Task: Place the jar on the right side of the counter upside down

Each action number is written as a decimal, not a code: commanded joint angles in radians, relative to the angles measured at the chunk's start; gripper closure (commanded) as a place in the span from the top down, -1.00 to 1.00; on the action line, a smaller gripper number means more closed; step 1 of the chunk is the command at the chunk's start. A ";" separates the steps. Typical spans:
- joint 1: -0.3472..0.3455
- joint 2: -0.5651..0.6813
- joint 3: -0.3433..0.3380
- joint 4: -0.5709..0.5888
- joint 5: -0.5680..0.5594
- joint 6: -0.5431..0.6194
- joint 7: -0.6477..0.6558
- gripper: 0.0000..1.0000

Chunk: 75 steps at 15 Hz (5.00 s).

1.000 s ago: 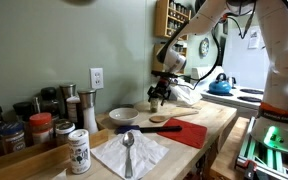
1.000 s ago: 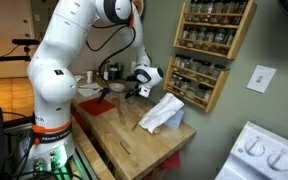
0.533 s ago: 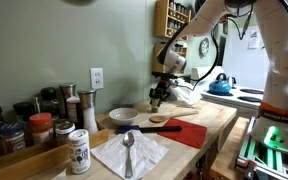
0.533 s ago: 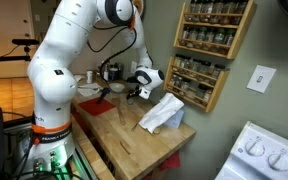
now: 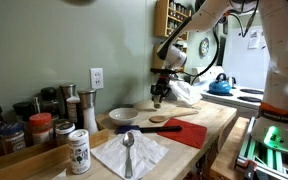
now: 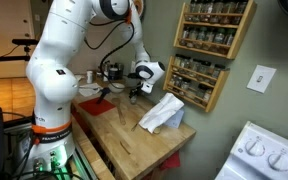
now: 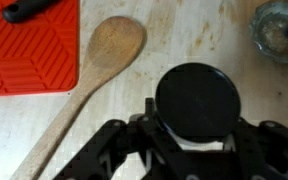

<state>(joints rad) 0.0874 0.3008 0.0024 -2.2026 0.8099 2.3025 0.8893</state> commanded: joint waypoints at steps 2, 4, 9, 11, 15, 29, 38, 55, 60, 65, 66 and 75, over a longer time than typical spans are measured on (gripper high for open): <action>0.072 -0.094 -0.024 -0.055 -0.273 0.089 0.295 -0.45; 0.079 -0.101 -0.020 -0.056 -0.402 0.093 0.424 -0.45; 0.105 -0.078 -0.023 -0.051 -0.725 0.123 0.695 -0.45; 0.111 -0.069 -0.016 -0.042 -0.791 0.135 0.770 -0.45; 0.133 -0.044 -0.019 -0.028 -0.922 0.128 0.902 -0.45; 0.164 0.062 -0.007 0.019 -1.140 0.134 1.034 -0.39; 0.130 0.034 0.004 -0.006 -1.083 0.175 0.962 0.83; -0.118 0.039 0.104 -0.080 -0.364 0.346 0.054 0.83; -0.146 0.053 0.109 -0.075 -0.216 0.306 -0.152 0.44; -0.159 0.063 0.090 -0.064 -0.098 0.244 -0.312 0.91; -0.164 0.065 0.087 -0.060 -0.070 0.227 -0.347 0.98; -0.166 0.066 0.031 -0.043 0.040 0.039 -0.548 -0.42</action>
<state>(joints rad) -0.0782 0.3590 0.0519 -2.2569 0.8177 2.4067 0.3992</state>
